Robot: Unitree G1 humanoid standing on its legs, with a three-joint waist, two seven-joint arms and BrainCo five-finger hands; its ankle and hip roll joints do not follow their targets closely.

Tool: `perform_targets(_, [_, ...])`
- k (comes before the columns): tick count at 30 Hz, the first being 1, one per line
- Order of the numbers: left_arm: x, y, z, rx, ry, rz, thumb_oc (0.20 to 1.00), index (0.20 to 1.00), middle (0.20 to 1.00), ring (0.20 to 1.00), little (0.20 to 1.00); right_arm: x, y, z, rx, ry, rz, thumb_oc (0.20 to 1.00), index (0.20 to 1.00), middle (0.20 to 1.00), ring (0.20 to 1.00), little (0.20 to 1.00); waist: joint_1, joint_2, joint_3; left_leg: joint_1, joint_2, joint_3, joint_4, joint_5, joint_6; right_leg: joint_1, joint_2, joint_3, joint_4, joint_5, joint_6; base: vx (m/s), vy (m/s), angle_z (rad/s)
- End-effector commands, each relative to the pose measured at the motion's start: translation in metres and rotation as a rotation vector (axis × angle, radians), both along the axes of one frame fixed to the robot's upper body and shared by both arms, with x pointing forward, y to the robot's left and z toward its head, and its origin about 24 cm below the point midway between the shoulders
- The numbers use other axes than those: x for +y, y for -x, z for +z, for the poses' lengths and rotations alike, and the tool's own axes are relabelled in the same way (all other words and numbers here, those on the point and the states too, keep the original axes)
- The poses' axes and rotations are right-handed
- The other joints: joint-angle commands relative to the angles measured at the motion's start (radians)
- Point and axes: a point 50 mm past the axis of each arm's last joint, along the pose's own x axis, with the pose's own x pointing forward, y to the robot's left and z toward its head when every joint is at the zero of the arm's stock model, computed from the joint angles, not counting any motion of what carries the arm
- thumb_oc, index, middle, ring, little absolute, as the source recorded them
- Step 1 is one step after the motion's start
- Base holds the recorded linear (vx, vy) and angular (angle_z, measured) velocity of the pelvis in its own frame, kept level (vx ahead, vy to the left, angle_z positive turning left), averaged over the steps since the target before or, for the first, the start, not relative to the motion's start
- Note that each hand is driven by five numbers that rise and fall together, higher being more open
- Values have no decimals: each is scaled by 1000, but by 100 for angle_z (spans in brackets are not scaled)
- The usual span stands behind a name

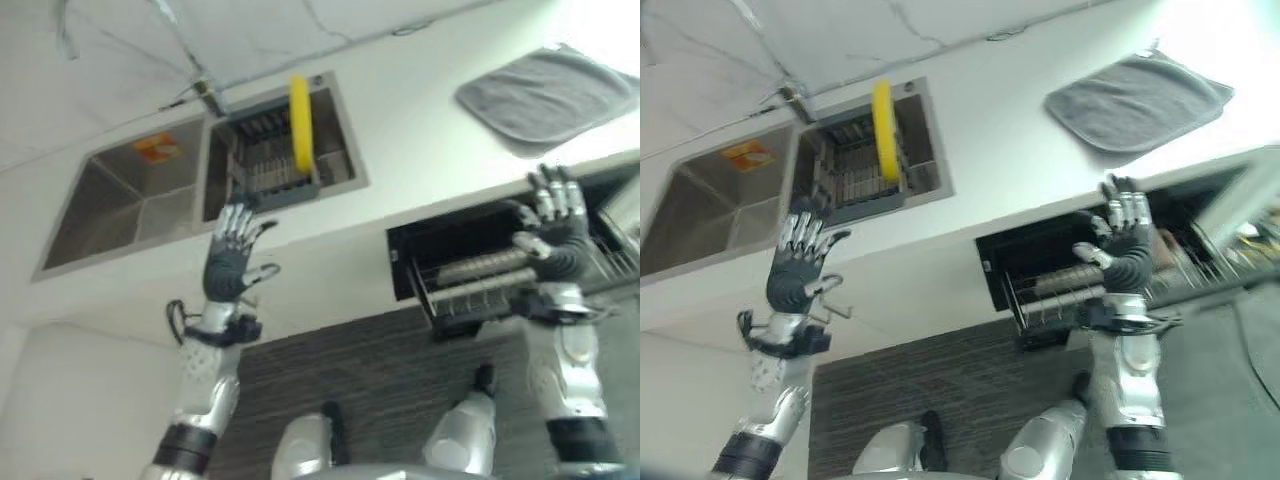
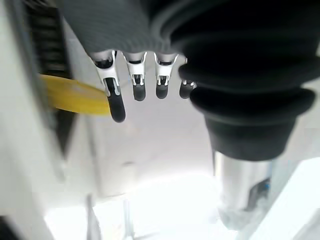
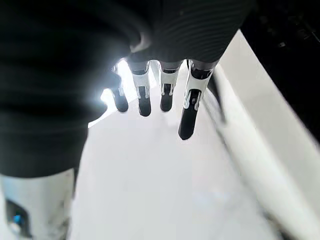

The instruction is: Place the dishes in the dishwasher.

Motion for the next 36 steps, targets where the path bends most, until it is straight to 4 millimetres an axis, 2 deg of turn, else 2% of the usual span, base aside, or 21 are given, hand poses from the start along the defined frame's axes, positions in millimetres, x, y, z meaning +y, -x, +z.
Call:
perform_targets(1, [5,2,49,-220,-66,-10,1000,1000,1000,1000,1000,4,8,53,-285,86,58,1000,1000,1000,1000,1000,11,-4,-84,96,2,-45,-215,50,-26,162,124,1,29,-270,25,-114,67,28])
perform_targets(3, [1,-1,51,-230,-60,-27,1000,1000,1000,1000,1000,6,10,55,-298,88,56,1000,1000,1000,1000,1000,24,-26,-81,71,-41,-58,-212,46,-22,177,211,-10,26,-310,-1,-116,17,-8])
perform_targets(5, [-3,-2,52,-231,-60,-36,1000,1000,1000,1000,1000,7,7,57,-305,92,54,1000,1000,1000,1000,1000,46,-39,-76,38,-60,-58,-183,49,-33,215,225,-44,-58,-323,-27,-100,-36,-13])
perform_targets(6, [-4,-2,51,-227,-55,-42,1000,1000,1000,1000,1000,7,5,58,-305,94,51,1000,1000,1000,1000,1000,48,-40,-72,31,-66,-70,-179,54,-30,219,232,-31,-81,-316,-32,-100,-95,-35])
perform_targets(7, [-5,-1,47,-225,-42,-51,1000,1000,1000,1000,1000,7,2,60,-298,102,47,1000,1000,1000,1000,1000,45,-42,-66,27,-71,-77,-171,58,-37,244,252,-19,-152,-302,-50,-135,-74,-22])
perform_targets(8, [-5,0,45,-224,-43,-49,1000,1000,1000,1000,1000,7,2,60,-298,106,49,1000,1000,1000,1000,1000,47,-41,-62,20,-67,-62,-168,75,-33,245,251,-36,-168,-282,-56,-96,-90,-18])
perform_targets(12, [-4,3,36,-186,-36,-35,1000,1000,1000,1000,1000,10,4,51,-263,119,60,1000,1000,1000,1000,1000,35,-48,-72,36,-64,-46,-166,79,-42,291,255,-20,-267,-233,-55,13,-57,-4])
perform_targets(21, [-3,2,30,-134,-39,-1,1000,1000,1000,1000,1000,11,3,43,-205,132,90,1000,1000,1000,1000,1000,19,-51,-91,78,-54,-43,-160,67,-58,330,263,-7,-333,-206,-58,39,-49,-8])
perform_targets(23, [-3,1,30,-130,-40,5,1000,1000,1000,1000,1000,10,2,43,-201,137,98,1000,1000,1000,1000,1000,16,-57,-90,75,-58,-61,-123,44,-57,324,267,13,-328,-209,-65,-5,-68,-4])
perform_targets(24, [-3,2,29,-132,-42,15,1000,1000,1000,1000,1000,10,2,44,-198,146,109,1000,1000,1000,1000,1000,16,-67,-88,68,-71,-72,-49,-4,-48,316,263,28,-319,-212,-72,0,-86,-2])
perform_targets(25, [-2,2,30,-131,-44,17,1000,1000,1000,1000,1000,9,2,44,-196,152,109,1000,1000,1000,1000,1000,18,-75,-84,47,-73,-70,36,-17,-45,316,261,30,-316,-214,-80,5,-105,-1])
perform_targets(27, [-1,4,29,-119,-43,16,1000,1000,1000,1000,1000,7,3,41,-181,152,109,1000,1000,1000,1000,1000,26,-88,-66,-20,-64,-90,200,7,-54,326,265,35,-316,-207,-95,39,-107,-1])
perform_targets(28, [-1,5,27,-112,-42,19,1000,1000,1000,1000,1000,7,3,40,-176,148,111,1000,1000,1000,1000,1000,30,-87,-56,-41,-61,-102,220,18,-55,330,273,42,-315,-203,-96,180,12,-9])
perform_targets(29, [2,8,24,-101,-32,35,1000,1000,1000,1000,1000,12,1,36,-166,152,123,1000,1000,1000,1000,1000,48,-76,-43,-45,-67,-121,100,65,-55,340,286,56,-313,-201,-87,263,144,-9])
perform_targets(32, [3,11,21,-87,-11,53,1000,1000,1000,1000,1000,23,-3,36,-143,171,142,1000,1000,1000,1000,1000,74,-52,-32,-92,-7,-168,-110,242,-99,389,303,78,-326,-224,-89,262,216,-39])
perform_targets(33, [4,11,20,-80,2,62,1000,1000,1000,1000,1000,26,-4,36,-130,181,151,1000,1000,1000,1000,1000,79,-54,-27,-115,19,-185,-133,270,-107,400,299,87,-324,-229,-94,246,287,-28])
perform_targets(36, [10,9,16,-72,42,89,1000,1000,1000,1000,1000,26,-10,32,-71,217,169,1000,1000,1000,1000,1000,71,-64,-25,-109,65,-208,-108,247,-102,393,261,99,-296,-246,-92,252,416,-56])
